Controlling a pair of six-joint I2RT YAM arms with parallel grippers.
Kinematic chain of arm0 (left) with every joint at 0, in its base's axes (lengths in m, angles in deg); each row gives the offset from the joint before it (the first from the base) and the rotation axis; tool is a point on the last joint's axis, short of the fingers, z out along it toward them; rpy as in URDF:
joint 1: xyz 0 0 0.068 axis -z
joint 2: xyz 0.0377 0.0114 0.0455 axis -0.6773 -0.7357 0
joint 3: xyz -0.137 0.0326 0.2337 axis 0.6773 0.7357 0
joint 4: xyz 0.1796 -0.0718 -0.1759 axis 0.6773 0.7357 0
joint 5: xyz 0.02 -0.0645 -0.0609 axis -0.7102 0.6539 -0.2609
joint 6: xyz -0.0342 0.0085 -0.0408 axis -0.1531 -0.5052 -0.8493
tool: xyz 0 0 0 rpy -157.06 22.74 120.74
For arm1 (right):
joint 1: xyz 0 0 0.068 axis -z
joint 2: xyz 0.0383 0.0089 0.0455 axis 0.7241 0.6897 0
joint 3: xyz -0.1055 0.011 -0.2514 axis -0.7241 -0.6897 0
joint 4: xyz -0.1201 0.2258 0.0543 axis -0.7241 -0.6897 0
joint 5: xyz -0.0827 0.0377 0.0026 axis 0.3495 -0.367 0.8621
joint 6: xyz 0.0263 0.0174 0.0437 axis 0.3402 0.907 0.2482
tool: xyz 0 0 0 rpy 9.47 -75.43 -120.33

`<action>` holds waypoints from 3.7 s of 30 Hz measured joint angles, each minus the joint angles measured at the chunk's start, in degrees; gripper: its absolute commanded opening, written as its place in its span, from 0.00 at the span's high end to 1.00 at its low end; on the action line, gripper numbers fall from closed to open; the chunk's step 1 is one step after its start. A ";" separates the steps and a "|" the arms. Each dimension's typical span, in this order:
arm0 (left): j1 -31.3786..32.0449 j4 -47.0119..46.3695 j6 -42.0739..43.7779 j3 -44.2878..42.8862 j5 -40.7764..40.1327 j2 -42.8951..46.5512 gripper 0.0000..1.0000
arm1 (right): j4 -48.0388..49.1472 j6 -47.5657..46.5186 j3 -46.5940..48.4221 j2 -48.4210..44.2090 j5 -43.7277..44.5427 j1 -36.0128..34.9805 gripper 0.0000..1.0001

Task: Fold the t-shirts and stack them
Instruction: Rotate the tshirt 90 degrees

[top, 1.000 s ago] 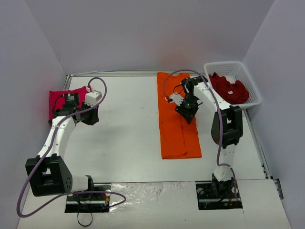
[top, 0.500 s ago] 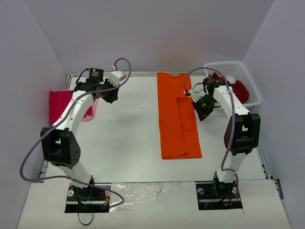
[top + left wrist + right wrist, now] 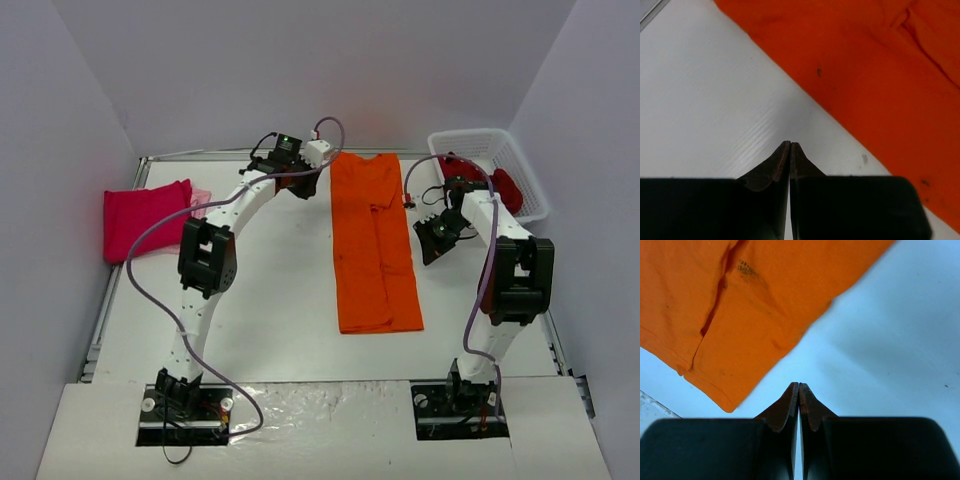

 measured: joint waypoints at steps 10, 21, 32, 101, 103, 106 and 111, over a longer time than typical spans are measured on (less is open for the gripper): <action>4.24 0.20 -8.00 -22.32 -2.16 -17.92 0.98 | 0.70 0.02 -0.09 3.02 -0.90 1.31 1.00; 4.46 -1.62 -12.15 -25.42 -4.09 -22.14 0.98 | 0.87 -0.02 -0.11 6.40 -1.29 1.31 1.00; 5.49 -4.13 -13.05 -27.19 -4.59 -26.14 0.98 | 0.90 0.00 -0.09 7.43 -1.31 1.31 1.00; -2.82 0.72 -15.30 -23.89 -11.67 -23.54 0.98 | 0.07 0.39 1.01 12.02 -1.27 -0.96 1.00; -3.15 0.83 -15.04 -23.15 -11.67 -23.08 0.98 | -0.22 0.42 1.18 12.20 -1.27 -1.38 1.00; -3.63 1.22 -14.56 -22.51 -11.67 -22.58 0.98 | -0.61 0.46 1.42 12.44 -1.29 -1.75 1.00; -4.22 1.68 -13.75 -22.43 -11.74 -22.47 0.98 | -0.76 0.46 1.42 12.50 -1.33 -1.90 1.00</action>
